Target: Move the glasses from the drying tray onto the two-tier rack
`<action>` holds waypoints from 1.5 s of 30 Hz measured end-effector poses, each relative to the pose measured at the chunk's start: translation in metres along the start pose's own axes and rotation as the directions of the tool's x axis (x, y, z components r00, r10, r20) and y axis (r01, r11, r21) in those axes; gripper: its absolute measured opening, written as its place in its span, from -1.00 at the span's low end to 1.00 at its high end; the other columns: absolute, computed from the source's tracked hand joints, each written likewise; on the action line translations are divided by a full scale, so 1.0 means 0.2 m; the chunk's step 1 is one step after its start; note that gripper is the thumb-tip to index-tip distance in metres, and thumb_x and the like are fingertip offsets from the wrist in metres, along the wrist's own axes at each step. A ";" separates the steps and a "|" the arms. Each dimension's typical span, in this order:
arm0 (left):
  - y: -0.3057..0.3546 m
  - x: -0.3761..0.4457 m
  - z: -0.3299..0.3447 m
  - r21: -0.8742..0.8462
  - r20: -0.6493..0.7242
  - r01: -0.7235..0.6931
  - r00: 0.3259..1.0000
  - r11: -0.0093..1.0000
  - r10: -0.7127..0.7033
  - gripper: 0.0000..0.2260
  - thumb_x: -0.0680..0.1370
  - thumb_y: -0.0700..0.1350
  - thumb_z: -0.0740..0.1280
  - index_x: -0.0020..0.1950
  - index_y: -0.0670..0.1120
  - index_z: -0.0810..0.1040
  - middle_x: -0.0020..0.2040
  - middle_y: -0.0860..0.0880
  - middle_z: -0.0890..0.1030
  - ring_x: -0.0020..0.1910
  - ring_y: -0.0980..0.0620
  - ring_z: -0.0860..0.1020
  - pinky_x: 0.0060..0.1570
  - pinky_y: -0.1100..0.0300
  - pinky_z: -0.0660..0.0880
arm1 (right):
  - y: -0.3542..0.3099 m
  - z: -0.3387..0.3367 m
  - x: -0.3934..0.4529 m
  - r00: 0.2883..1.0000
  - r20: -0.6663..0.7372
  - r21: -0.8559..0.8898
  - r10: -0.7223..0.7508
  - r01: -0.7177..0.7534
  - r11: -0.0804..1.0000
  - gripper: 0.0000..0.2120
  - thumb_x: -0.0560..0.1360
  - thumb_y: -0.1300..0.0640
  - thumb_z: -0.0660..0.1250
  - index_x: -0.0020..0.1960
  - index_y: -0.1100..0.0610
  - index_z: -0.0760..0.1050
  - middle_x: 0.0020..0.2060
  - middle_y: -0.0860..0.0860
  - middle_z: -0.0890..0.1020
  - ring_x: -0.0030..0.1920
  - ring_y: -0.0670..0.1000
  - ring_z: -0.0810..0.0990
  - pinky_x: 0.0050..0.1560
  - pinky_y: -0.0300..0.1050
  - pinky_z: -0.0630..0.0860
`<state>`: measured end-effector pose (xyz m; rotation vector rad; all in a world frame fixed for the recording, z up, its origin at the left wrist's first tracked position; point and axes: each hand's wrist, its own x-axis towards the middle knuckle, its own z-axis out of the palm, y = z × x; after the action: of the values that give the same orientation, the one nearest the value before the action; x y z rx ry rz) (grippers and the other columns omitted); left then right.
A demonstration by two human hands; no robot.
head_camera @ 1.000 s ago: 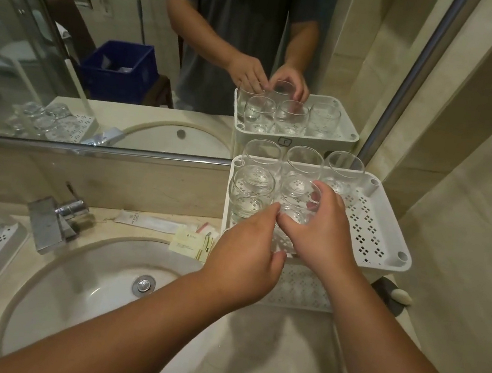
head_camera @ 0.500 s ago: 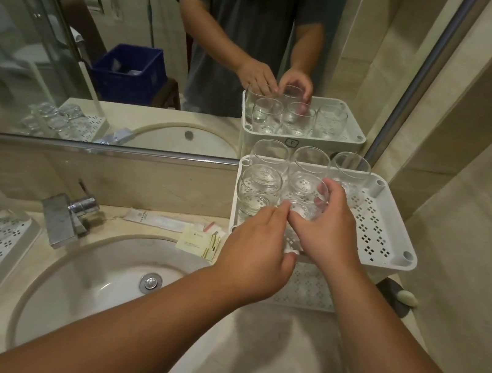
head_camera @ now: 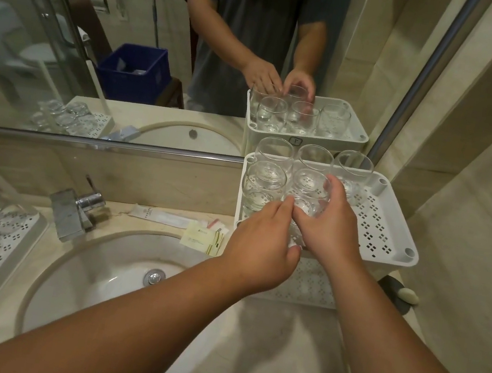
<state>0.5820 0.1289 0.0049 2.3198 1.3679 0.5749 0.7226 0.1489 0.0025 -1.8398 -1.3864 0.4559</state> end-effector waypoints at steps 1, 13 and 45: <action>0.00 0.00 0.00 -0.013 0.001 -0.001 1.000 1.000 0.001 -0.29 0.57 0.01 0.30 0.62 -0.11 0.02 0.54 -0.08 0.28 0.48 -0.06 0.31 0.37 0.03 0.33 | 0.00 0.00 0.00 1.000 -0.006 -0.008 -0.004 0.004 1.000 -0.13 0.40 -0.12 0.50 0.55 -0.03 0.10 0.47 -0.03 0.36 0.41 0.03 0.40 0.33 -0.04 0.38; -0.06 -0.13 -0.13 -0.418 -0.217 -0.020 0.973 0.908 -0.079 -0.60 0.54 -0.07 0.35 0.38 0.11 0.47 0.24 0.18 0.52 0.11 0.25 0.53 0.10 0.34 0.46 | -0.11 -0.03 -0.18 0.894 -0.334 -0.003 -0.297 0.314 0.949 -0.42 0.43 0.19 0.46 0.39 0.07 0.35 0.48 0.06 0.24 0.45 -0.08 0.24 0.29 -0.53 0.17; -1.87 -1.46 -1.33 -0.472 -0.480 0.434 0.604 0.768 -0.636 -0.77 0.53 -0.13 0.39 0.11 0.16 0.55 0.07 0.18 0.54 -0.03 0.29 0.53 -0.13 0.57 0.36 | -1.61 1.88 -0.94 0.731 0.227 0.358 -0.643 0.552 0.753 -0.45 0.42 0.23 0.41 0.36 0.01 0.36 0.12 -0.13 0.41 0.03 -0.17 0.45 0.08 -0.15 0.49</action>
<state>0.0414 0.0714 -0.0099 1.3533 1.9869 1.3049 0.1941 0.1459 -0.0242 -1.0188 -1.9513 0.5922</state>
